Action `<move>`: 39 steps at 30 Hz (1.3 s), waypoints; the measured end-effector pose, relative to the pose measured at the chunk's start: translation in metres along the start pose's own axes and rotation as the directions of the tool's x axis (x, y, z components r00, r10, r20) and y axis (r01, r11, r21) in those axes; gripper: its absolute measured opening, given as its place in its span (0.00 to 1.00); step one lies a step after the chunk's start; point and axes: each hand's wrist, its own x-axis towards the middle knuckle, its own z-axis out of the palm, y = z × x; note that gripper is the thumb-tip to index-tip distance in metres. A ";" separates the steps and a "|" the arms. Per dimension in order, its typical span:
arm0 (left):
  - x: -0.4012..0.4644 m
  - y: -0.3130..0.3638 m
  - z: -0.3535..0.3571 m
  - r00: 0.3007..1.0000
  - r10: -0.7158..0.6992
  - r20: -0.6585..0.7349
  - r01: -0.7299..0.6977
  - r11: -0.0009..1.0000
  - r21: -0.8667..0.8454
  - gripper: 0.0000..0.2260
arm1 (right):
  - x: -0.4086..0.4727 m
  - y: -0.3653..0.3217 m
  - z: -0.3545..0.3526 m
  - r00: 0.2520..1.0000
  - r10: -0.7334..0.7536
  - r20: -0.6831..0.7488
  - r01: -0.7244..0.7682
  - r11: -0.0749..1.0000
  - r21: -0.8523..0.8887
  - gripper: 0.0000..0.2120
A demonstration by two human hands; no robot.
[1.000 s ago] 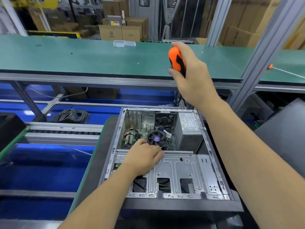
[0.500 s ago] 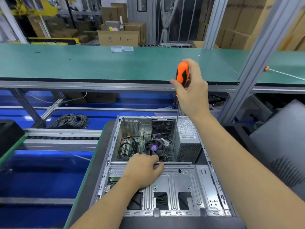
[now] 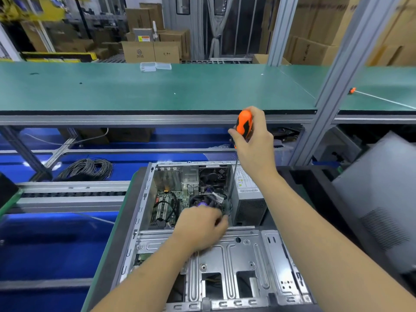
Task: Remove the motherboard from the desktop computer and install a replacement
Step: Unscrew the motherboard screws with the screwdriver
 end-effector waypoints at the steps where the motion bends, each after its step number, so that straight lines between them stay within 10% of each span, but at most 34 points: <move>1: 0.013 -0.003 -0.002 0.999 -0.033 -0.028 0.031 0.998 -0.054 0.18 | -0.001 0.002 0.001 1.000 0.012 0.001 -0.012 1.000 0.001 0.17; 4: 0.043 -0.019 -0.007 0.991 -0.129 0.016 0.130 0.987 -0.092 0.08 | -0.001 0.004 0.001 0.999 0.035 -0.023 -0.035 0.999 0.008 0.17; 8: 0.058 -0.043 0.009 0.978 -0.072 0.194 0.052 0.993 0.107 0.20 | 0.002 -0.001 0.004 0.994 0.091 -0.064 -0.086 0.993 0.079 0.17; 19: 0.071 -0.034 0.043 0.956 -0.076 0.283 0.112 0.987 -0.113 0.35 | 0.013 -0.012 -0.005 0.994 0.001 -0.106 0.006 0.998 0.065 0.16; 28: 0.080 -0.031 0.050 0.962 0.048 0.270 -0.115 0.964 0.238 0.23 | 0.013 -0.003 -0.005 0.993 -0.098 -0.057 0.097 0.995 -0.030 0.17; 39: 0.077 -0.051 0.043 0.976 -0.196 0.091 0.185 0.976 0.113 0.06 | 0.000 0.025 0.011 0.998 0.003 -0.061 -0.002 1.000 0.013 0.15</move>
